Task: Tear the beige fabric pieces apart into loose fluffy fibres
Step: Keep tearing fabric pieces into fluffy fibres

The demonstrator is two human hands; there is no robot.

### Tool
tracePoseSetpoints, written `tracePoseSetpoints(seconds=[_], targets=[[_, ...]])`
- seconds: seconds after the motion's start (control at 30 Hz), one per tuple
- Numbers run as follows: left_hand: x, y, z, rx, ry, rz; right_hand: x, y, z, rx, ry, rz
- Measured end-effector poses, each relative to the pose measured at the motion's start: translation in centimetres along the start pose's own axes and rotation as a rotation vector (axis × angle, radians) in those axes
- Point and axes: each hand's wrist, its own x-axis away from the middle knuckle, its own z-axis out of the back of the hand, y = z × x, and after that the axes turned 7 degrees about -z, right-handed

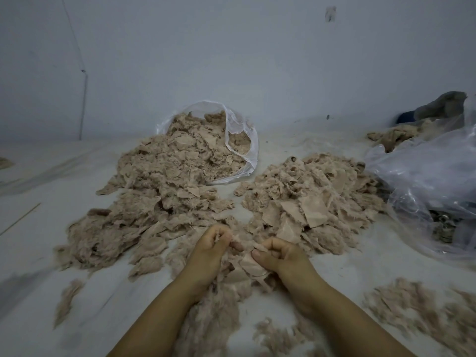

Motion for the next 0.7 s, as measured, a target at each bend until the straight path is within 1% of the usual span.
tracePoseSetpoints(seconds=[0.1, 0.2, 0.23, 0.27, 0.33, 0.43, 0.53, 0.6, 0.67, 0.7], targets=[[0.1, -0.1, 0.0, -0.014, -0.023, 0.004, 0.1, 0.1, -0.5, 0.028, -0.044, 0.010], [0.4, -0.2, -0.2, 0.032, -0.174, 0.032, 0.1, 0.4, -0.6, 0.120, -0.003, 0.077], [0.4, -0.2, -0.2, 0.012, -0.204, 0.017, 0.0, 0.4, -0.5, 0.138, -0.008, 0.091], [0.4, -0.2, -0.3, 0.000, -0.198, -0.001, 0.0, 0.4, -0.5, 0.146, -0.022, 0.102], [0.2, -0.2, -0.5, 0.012, -0.131, -0.006, 0.0, 0.2, -0.6, 0.129, -0.039, 0.127], [0.2, 0.1, -0.9, 0.097, -0.087, 0.022, -0.3, 0.1, -0.8, 0.050, 0.000, 0.154], [-0.1, -0.2, -1.3, 0.145, -0.005, 0.063, -0.3, 0.1, -1.0, -0.009, 0.040, 0.165], [-0.2, -0.4, -1.2, 0.188, 0.063, 0.088, -0.3, 0.0, -1.1, -0.055, 0.060, 0.152], [-0.6, -0.5, -0.5, 0.240, 0.180, 0.131, -0.3, -0.1, -0.8, -0.141, 0.087, 0.100], [-0.6, -0.3, 0.0, 0.272, 0.209, 0.143, -0.4, -0.2, -0.5, -0.176, 0.094, 0.074]])
